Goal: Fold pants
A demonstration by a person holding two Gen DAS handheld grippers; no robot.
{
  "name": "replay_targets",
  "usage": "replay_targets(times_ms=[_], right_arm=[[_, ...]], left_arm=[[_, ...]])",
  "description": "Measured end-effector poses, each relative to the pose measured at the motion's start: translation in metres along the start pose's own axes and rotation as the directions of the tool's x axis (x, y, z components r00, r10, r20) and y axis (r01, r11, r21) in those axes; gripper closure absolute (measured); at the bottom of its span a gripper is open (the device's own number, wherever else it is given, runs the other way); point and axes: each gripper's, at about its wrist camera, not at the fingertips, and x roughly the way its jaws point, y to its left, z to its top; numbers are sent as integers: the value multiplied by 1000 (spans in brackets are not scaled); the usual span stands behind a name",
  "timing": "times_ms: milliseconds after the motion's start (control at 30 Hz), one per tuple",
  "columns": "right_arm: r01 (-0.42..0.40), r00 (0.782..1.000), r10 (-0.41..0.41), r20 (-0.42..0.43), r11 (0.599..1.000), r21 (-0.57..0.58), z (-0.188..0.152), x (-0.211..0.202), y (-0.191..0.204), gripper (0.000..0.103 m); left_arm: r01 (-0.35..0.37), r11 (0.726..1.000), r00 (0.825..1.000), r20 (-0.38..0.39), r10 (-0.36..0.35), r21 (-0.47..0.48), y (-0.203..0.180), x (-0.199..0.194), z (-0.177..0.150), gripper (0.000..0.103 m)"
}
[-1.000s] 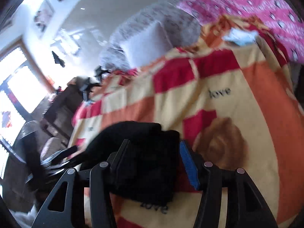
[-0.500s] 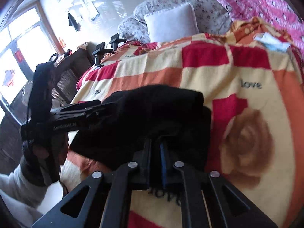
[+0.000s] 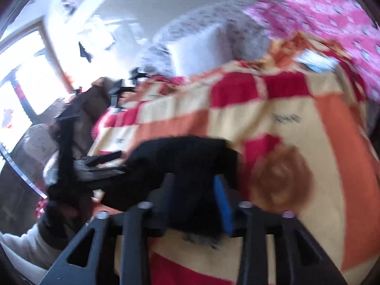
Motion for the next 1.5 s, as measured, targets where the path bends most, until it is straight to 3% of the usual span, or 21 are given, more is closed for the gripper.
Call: replay_targets(times_ms=[233,400,600,733,967,1133,1333,1500], right_arm=[[121,988,-121,-92,993,-2,11,67,-16,61],[105,991,-104,-88,995,5,9,75,-29,62],[124,988,-122,-95,992,15,10,61,-21,61],[107,990,-110,-89,994,-37,1,39,-2,46],[201,968,-215,-131,973,-117,-34,37,9,46],[184,974,-194,-118,978,-95,-35,30,5,46],[125,989,-125,-76,992,-1,-26,7,-1,36],[132,988,-132,-77,991,0,-25,6,0,36]], left_arm=[[-46,999,999,-9,46,11,-7,13,4,17],[-64,998,998,1,64,11,-12,19,3,13],[-61,998,998,3,61,7,-11,17,3,11],[-42,999,999,3,42,-12,-11,10,0,11],[-58,998,998,17,58,5,-15,-5,-14,11],[-66,998,998,20,66,-5,-14,-12,-18,11],[-68,998,997,21,68,-4,-15,-20,-22,11],[-73,997,997,21,73,-5,-15,-25,-24,11]])
